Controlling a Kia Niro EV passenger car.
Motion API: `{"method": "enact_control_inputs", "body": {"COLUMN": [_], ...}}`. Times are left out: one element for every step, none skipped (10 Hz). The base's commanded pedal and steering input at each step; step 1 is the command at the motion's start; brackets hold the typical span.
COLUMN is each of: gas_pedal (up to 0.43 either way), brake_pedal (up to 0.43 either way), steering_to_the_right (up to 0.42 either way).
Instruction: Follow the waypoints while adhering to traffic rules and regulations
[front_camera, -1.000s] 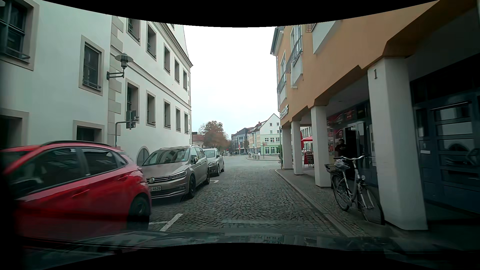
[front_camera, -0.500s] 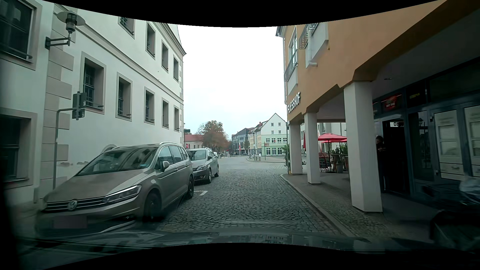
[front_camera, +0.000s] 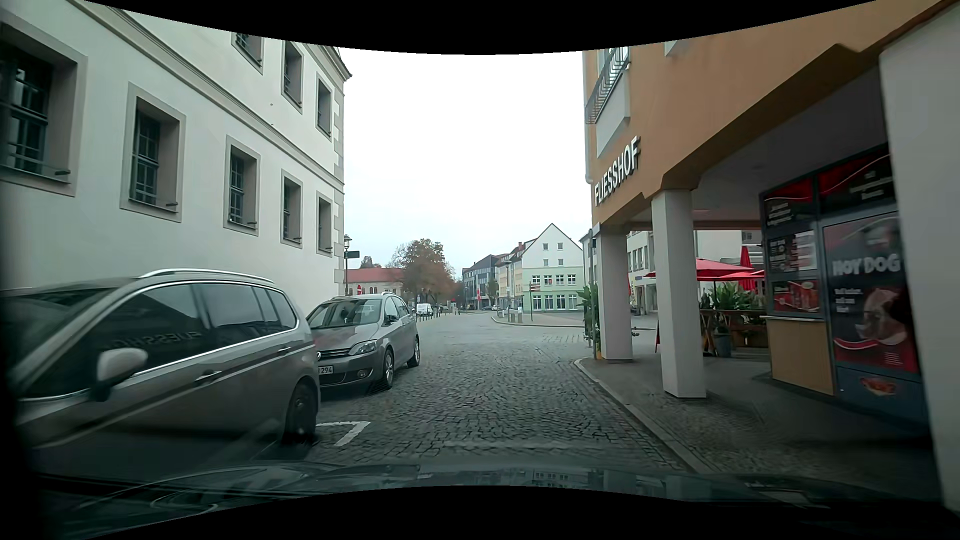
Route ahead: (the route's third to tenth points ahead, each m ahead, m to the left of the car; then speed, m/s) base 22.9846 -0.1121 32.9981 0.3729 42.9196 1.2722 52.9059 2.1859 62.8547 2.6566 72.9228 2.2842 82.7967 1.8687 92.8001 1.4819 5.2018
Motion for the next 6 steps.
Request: {"method": "enact_control_inputs", "body": {"gas_pedal": [0.039,0.020,0.000,0.000,0.000,0.000], "brake_pedal": [0.000,0.000,0.000,0.000,0.000,0.000], "steering_to_the_right": [-0.002,-0.002,-0.002,-0.002,-0.003,-0.005]}}
